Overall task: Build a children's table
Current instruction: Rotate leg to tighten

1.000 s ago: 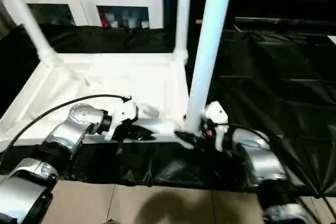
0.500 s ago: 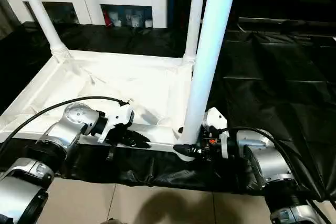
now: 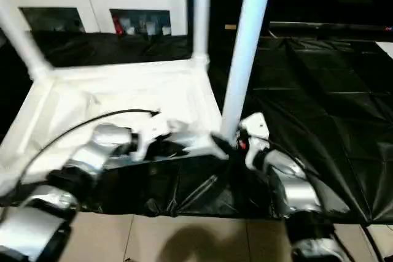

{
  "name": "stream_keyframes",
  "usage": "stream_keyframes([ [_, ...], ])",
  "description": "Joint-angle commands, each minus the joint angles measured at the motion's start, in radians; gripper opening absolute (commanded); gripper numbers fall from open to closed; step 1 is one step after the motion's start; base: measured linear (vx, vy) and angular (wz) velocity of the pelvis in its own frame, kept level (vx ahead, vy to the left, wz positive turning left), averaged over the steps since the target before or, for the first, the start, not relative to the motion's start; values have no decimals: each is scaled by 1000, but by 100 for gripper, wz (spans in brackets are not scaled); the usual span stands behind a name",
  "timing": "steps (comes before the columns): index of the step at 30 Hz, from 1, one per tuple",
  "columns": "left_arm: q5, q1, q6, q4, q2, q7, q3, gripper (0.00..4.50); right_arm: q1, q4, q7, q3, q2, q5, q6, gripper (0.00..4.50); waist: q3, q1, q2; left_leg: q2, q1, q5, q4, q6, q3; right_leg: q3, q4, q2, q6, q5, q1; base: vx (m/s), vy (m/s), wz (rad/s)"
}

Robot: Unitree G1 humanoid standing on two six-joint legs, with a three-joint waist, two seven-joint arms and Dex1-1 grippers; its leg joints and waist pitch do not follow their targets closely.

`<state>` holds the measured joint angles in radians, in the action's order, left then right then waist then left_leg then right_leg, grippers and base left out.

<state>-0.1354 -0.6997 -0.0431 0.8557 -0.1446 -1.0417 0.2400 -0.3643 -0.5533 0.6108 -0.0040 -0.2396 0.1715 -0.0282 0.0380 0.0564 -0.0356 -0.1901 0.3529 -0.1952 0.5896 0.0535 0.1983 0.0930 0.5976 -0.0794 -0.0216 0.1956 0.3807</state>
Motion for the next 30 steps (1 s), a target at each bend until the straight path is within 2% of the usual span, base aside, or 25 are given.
stream_keyframes([
  [1, 27, -4, -2, -12, 109, 51, 27, 0, -26, -76, -141, 29, 63, -60, -11, 257, -46, -3, 14, -47, -5, -224, -73, -42, -28, -57, -94, -85, -175, 339, -33, 0, 0, 0],
  [6, 8, 5, 17, -24, 179, 139, 43, 0, -91, -178, -328, -1, 159, -88, 25, 257, -51, -9, 13, -43, -1, -177, -70, -60, -26, -56, -88, -81, -185, 272, -37, 0, 0, 0],
  [7, 3, 11, 11, -33, 180, 134, 49, 0, -101, -186, -341, -2, 173, -90, 49, 292, -51, -9, 14, -42, 1, -174, -70, -66, -26, -56, -89, -83, -183, 269, -38, 0, 0, 0],
  [9, 2, 17, 5, -44, 162, 116, 49, 0, -109, -182, -348, 6, 173, -106, 84, 327, -53, -8, 10, -42, 2, -163, -70, -76, -25, -56, -87, -83, -181, 258, -39, 0, 0, 0],
  [11, -2, 16, -8, -45, 132, 101, 44, 0, -107, -172, -318, 6, 159, -102, 106, 329, -56, -6, 10, -44, 0, -150, -67, -87, -23, -57, -82, -82, -193, 215, -37, 0, 0, 0],
  [12, -2, 16, -11, -45, 127, 99, 43, 0, -106, -171, -310, 5, 155, -99, 110, 351, -57, -5, 9, -44, 3, -136, -67, -97, -24, -57, -78, -81, -198, 185, -41, 0, 0, 0],
  [13, -2, 16, -11, -45, 127, 99, 43, 0, -106, -171, -310, 5, 155, -99, 110, 351, -57, -4, 9, -45, 3, -132, -66, -101, -24, -57, -77, -81, -201, 172, -41, 0, 0, 0],
  [16, 12, 21, -51, -49, 75, 35, 40, 0, -85, -129, -173, 34, 98, -93, 129, 375, -57, -2, 9, -44, 6, -135, -65, -117, -23, -56, -75, -81, -211, 150, -44, 0, 0, 0],
  [17, 13, 22, -55, -50, 68, 28, 40, 0, -83, -126, -155, 37, 91, -94, 134, 383, -56, -2, 14, -44, 6, -145, -64, -122, -22, -56, -76, -82, -210, 163, -44, 0, 0, 0],
  [20, 24, 27, -83, -55, 22, -41, 43, 0, -57, -88, 4, 62, 37, -77, 142, 383, -53, 0, 13, -46, 7, -163, -66, -121, -23, -55, -80, -82, -194, 204, -44, 0, 0, 0],
  [23, 27, 24, -109, -46, -13, -91, 43, 0, -23, -27, 147, 92, -15, -51, 138, 383, -52, 3, 12, -49, 7, -167, -66, -126, -22, -54, -79, -79, -193, 200, -44, 0, 0, 0],
  [24, 32, 23, -125, -43, -28, -122, 41, 0, -2, 12, 229, 101, -43, -18, 111, 383, -54, 5, 11, -52, 6, -168, -66, -128, -22, -54, -77, -78, -197, 188, -43, 0, 0, 0],
  [28, 51, 21, -144, -40, -67, -199, 37, 0, 34, 91, 401, 134, -109, 36, 53, 383, -55, 12, 12, -54, 6, -161, -66, -131, -23, -53, -73, -78, -213, 163, -43, 0, 0, 0],
  [30, 57, 17, -164, -31, -95, -240, 38, 0, 52, 132, 508, 156, -152, 58, 22, 358, -55, 13, 14, -55, 8, -161, -65, -135, -23, -54, -71, -81, -216, 154, -44, 0, 0, 0],
])
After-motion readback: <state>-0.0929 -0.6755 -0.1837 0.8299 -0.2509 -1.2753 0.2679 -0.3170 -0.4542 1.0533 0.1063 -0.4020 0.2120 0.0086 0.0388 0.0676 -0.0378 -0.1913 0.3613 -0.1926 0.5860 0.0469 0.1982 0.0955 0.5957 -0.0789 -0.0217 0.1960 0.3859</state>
